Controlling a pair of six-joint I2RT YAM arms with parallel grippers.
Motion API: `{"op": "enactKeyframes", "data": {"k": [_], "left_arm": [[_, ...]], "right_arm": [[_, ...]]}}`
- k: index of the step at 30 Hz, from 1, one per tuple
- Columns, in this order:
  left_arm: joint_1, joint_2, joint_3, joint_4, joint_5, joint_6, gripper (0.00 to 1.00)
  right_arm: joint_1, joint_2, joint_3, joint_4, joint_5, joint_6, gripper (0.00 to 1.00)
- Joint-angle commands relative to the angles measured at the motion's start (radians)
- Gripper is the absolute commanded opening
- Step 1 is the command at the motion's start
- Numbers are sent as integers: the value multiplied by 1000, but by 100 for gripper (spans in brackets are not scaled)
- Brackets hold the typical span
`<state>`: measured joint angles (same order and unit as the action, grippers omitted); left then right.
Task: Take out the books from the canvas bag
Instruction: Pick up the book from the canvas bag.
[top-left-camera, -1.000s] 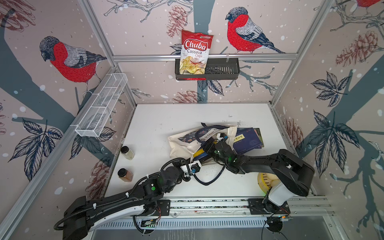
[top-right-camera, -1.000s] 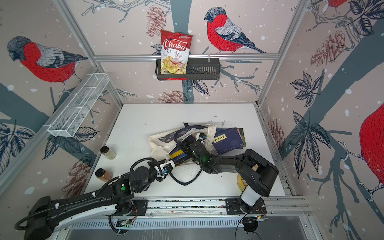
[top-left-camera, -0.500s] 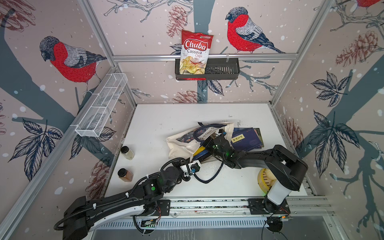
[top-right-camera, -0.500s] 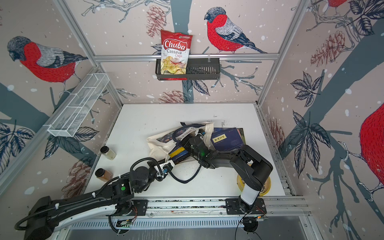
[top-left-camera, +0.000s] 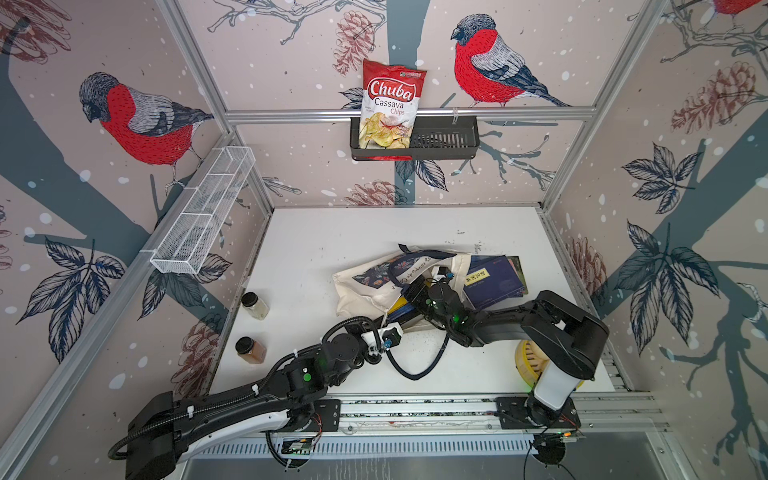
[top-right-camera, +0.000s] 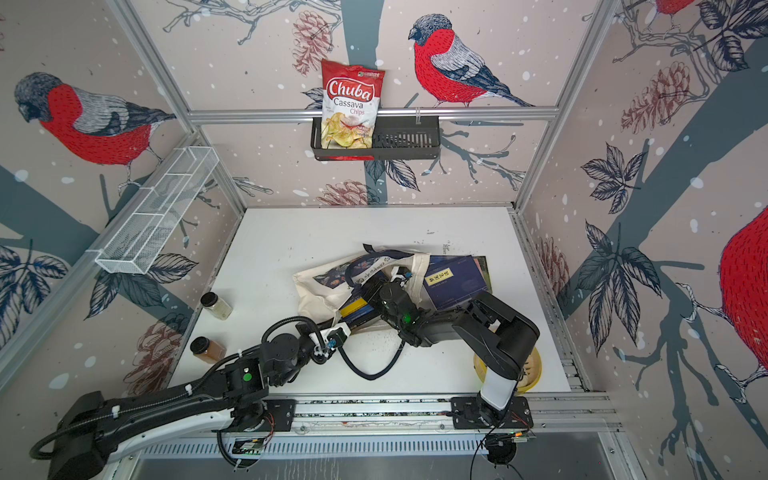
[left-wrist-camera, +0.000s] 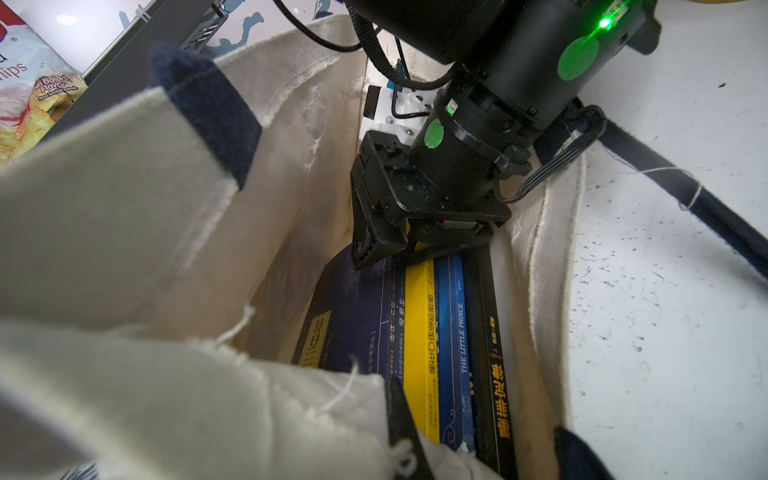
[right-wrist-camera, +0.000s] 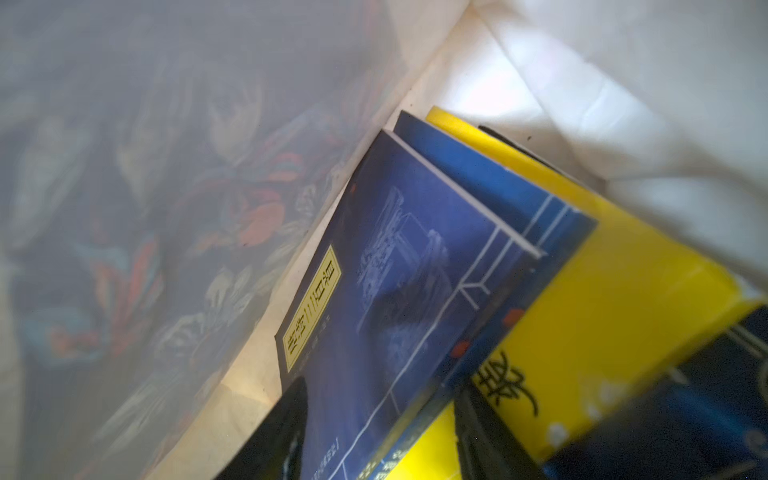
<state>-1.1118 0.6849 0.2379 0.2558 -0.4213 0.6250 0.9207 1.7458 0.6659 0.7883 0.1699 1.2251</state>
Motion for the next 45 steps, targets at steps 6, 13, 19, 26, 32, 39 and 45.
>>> {"op": "enactKeyframes", "data": {"k": [6, 13, 19, 26, 32, 39, 45], "left_arm": [[-4, -5, 2, 114, 30, 25, 0], [-4, -5, 2, 116, 37, 24, 0], [-4, -2, 2, 120, 41, 22, 0], [-5, -5, 3, 120, 47, 19, 0], [-5, -9, 0, 121, 68, 19, 0], [-5, -37, -8, 126, 54, 25, 0], [-3, -39, -1, 145, -19, -18, 0]], "right_arm": [[-7, -26, 105, -76, 74, -107, 44], [-20, 20, 149, -64, 33, -90, 44], [-22, 67, 198, -83, 16, -83, 44], [-33, 145, 244, -98, -27, -59, 36], [-33, 104, 235, -119, 26, -85, 23], [-29, 20, 215, -176, 89, -137, 3], [-23, -46, 145, -159, 115, -136, 0]]}}
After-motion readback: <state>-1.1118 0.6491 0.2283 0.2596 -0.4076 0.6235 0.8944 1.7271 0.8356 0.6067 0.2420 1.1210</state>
